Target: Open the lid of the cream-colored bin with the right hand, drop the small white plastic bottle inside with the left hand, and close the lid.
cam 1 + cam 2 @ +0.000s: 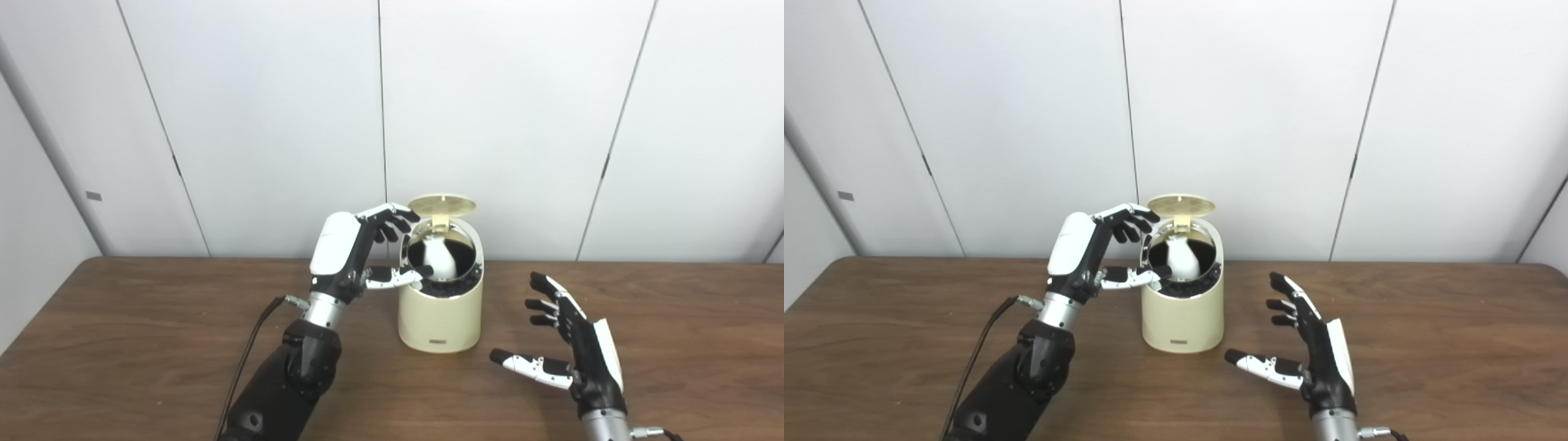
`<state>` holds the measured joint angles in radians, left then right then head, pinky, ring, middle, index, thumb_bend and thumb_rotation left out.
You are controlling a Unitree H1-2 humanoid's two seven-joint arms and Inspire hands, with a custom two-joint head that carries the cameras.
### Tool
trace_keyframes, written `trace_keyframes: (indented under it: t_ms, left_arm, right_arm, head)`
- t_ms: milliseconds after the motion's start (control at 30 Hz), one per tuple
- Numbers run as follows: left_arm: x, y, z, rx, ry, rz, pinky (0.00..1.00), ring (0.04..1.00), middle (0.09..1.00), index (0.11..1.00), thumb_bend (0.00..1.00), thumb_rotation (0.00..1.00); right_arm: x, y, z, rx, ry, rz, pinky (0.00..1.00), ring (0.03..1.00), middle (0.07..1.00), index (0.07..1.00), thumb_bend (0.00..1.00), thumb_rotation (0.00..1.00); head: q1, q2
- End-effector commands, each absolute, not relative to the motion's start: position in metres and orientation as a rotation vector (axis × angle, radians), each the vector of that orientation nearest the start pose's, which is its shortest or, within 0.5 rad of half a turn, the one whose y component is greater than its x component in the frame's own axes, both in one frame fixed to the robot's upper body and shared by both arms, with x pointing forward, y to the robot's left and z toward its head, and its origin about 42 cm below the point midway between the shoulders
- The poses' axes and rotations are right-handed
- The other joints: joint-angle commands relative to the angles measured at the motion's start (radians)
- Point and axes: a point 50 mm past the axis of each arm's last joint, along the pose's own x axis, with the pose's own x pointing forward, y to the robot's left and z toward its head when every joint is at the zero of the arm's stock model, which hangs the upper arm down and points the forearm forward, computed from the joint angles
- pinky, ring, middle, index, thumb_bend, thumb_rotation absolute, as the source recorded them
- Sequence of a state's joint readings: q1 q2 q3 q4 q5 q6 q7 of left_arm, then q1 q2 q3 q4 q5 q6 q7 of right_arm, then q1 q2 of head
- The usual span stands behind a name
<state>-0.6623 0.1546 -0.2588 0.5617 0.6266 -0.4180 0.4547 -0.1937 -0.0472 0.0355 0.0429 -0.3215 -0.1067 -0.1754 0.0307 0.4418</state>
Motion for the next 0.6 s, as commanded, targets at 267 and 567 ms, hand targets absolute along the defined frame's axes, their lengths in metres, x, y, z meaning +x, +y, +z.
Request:
trace_keyframes:
  t_ms: [267,567]
  left_arm:
    - [0.457,0.160,0.237,0.594,-0.820,0.011,0.40,0.485,0.548,0.542,0.62,0.09]
    - [0.436,0.188,0.240,0.291,-0.726,0.070,0.38,0.457,0.486,0.491,0.52,0.00]
  right_arm:
    - [0.348,-0.203,0.172,-0.341,-0.377,-0.090,0.67,0.755,0.848,0.833,0.75,0.13]
    - [0.349,-0.208,0.169,-0.332,-0.372,-0.088,0.69,0.767,0.858,0.843,0.75,0.14]
  head:
    - [0.005,-0.002]
    - [0.012,-0.007]
